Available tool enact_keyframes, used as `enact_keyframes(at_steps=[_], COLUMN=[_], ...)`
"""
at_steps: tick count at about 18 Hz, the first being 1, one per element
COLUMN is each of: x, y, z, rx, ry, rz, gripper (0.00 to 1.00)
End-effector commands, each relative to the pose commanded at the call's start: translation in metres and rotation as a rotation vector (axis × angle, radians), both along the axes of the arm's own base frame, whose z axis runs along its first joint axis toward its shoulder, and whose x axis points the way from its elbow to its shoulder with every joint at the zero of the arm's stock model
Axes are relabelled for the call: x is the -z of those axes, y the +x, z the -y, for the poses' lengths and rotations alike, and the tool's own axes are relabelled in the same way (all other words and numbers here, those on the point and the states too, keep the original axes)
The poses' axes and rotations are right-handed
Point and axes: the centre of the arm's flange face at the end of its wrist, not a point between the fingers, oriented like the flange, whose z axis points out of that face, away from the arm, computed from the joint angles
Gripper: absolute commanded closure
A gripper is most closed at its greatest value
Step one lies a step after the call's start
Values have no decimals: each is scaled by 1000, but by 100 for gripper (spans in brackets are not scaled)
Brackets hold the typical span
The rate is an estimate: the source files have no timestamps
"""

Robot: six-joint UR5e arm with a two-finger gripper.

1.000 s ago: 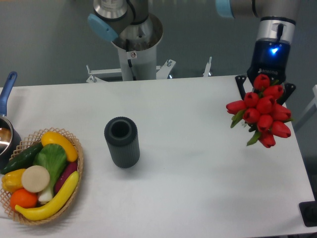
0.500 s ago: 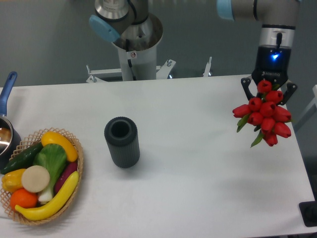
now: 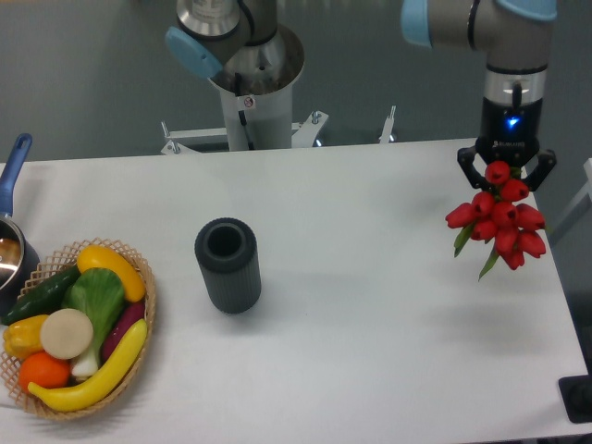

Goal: Pick up the flowers from the vase
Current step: 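Carry the tulips away from the vase and hold them aloft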

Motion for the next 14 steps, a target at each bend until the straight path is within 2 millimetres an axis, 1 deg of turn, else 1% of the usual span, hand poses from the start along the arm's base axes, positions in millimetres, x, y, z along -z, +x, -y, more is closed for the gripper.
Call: enact_keyframes(at_steps=[4,6,12,14], x=[11,11,16,16], y=[6,9,11,14], z=[2,0,2,-2], rx=[27,61,83,89], ry=[-99,-149,-205,-214], rz=[46,57,64,61], gripper=[92,92,92,92])
